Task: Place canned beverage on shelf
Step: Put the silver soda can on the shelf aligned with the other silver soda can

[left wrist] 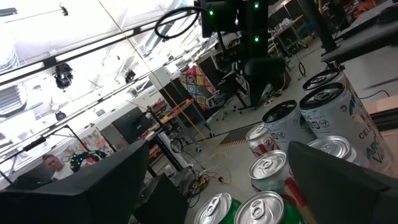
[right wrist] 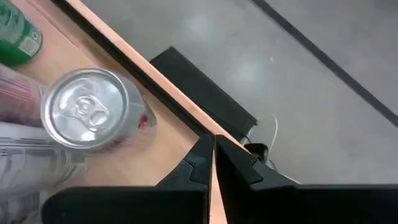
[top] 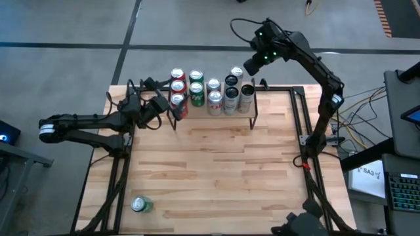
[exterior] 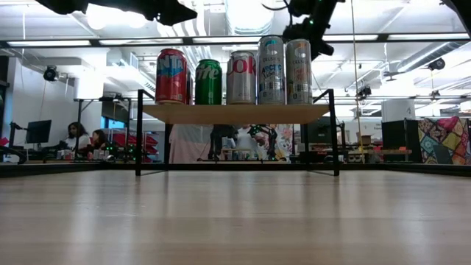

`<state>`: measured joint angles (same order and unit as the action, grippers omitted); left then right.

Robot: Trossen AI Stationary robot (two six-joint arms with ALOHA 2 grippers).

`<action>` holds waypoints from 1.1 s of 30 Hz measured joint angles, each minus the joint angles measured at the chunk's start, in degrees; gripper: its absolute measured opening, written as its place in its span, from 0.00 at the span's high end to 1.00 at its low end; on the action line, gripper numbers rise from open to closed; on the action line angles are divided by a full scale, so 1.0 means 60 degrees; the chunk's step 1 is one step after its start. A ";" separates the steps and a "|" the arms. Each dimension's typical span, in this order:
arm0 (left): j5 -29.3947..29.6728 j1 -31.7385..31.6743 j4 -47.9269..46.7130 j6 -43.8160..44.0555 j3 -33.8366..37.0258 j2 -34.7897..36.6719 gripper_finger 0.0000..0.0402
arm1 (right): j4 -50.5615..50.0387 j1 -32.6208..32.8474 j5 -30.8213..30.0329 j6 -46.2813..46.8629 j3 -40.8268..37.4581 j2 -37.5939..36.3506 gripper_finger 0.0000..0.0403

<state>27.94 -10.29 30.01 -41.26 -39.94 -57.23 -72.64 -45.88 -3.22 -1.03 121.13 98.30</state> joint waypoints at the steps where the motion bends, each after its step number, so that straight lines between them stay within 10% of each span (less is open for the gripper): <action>1: 0.0002 -0.0015 0.0005 -0.0003 0.0000 0.0000 0.11 | -0.0005 -0.0099 0.0119 -0.0105 -0.0023 0.0000 0.98; 22: 0.0025 -0.0368 -0.0112 -0.0826 0.0000 0.0000 0.97 | 0.1578 -0.0507 0.2361 -0.0575 -0.1703 0.0004 0.98; 33: 0.0029 -0.0477 -0.0301 -0.0800 0.0000 0.0000 0.99 | 0.2298 0.0028 0.2358 -0.0483 -0.1874 0.0004 0.98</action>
<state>28.12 -13.15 28.21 -46.06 -39.94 -57.23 -58.86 -45.71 10.93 -3.93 109.89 98.32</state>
